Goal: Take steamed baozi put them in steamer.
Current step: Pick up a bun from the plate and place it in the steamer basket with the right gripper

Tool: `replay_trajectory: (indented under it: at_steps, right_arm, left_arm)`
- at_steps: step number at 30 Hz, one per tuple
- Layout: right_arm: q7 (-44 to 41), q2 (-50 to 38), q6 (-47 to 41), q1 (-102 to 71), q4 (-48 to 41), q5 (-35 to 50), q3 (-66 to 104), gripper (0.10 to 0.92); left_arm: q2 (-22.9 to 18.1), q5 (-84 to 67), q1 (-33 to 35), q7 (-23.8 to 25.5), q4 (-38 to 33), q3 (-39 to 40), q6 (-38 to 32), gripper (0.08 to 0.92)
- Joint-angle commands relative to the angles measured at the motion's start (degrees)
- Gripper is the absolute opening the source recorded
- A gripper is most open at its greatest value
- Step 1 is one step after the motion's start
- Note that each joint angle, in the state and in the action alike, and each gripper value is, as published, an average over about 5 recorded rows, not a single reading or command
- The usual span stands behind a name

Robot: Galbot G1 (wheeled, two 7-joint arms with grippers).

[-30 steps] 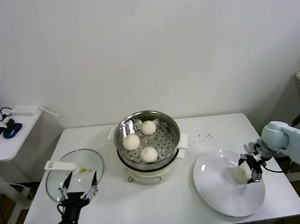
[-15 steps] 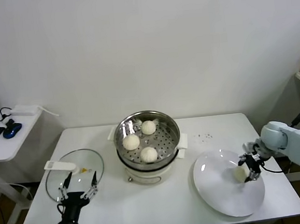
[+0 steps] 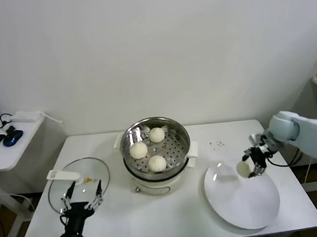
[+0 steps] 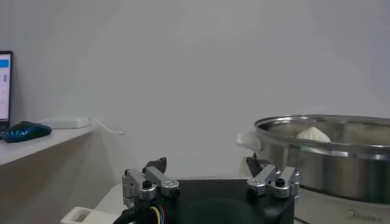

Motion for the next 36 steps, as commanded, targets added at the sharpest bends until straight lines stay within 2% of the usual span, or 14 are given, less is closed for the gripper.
replay_trajectory:
  at_steps: [1,6,11,20,28,36]
  right_arm:
    - [-0.4,9.2,-0.5,27.9,1.0,20.0,-20.7,0.670]
    - [-0.2,15.8,-1.2,34.2,-0.4,31.6,-25.5,0.670]
    - [-0.3,21.4,-1.8,36.3,-1.8,35.7,-26.2,0.670]
    - [0.8,30.6,-3.4,31.7,-4.9,37.1,-24.2,0.670]
    - [1.4,38.3,-3.8,25.8,-11.7,35.7,-22.0,0.672]
    - [1.6,40.9,-4.0,20.7,-15.2,32.7,-20.7,0.686]
  left_arm:
    - [0.2,0.9,0.2,0.0,-1.1,0.1,0.0,0.823]
    - [0.5,0.7,0.2,-0.1,-1.4,0.1,0.2,0.823]
    - [0.6,0.6,0.2,-0.1,-1.5,0.3,0.2,0.823]
    - [0.6,1.7,-0.5,-0.5,-2.6,0.6,0.5,0.823]
    - [0.5,1.7,-1.2,-1.1,-2.6,0.1,0.9,0.823]
    - [0.5,1.5,-1.3,-1.1,-1.9,-0.3,0.7,0.823]
